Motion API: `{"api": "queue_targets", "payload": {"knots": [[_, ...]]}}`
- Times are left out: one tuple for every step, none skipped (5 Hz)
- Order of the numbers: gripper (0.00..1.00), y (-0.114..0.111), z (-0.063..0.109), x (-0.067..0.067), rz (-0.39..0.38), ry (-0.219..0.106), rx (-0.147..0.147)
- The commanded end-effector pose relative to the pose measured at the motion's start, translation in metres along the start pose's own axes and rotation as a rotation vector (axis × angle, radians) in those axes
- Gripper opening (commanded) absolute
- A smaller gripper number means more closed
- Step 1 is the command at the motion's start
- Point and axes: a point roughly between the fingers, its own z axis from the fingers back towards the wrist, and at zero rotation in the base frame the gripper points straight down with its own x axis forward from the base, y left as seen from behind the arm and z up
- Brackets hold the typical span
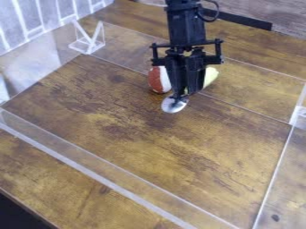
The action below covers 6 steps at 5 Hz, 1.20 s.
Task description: Move the green spoon to the right
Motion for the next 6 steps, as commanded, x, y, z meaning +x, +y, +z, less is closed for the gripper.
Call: {"api": "queue_targets", "payload": {"knots": [[0.00, -0.019, 0.030, -0.011, -0.014, -0.111, 0.002], [0.00, -0.025, 0.028, -0.013, -0.004, -0.127, 0.000], [0.00, -0.031, 0.030, -0.008, 0.023, -0.145, -0.003], [0.00, -0.047, 0.028, 0.001, 0.026, -0.173, 0.003], [0.00, -0.060, 0.022, 0.006, 0.032, -0.195, 0.020], [0.00, -0.060, 0.018, 0.019, 0.036, -0.212, 0.026]]}}
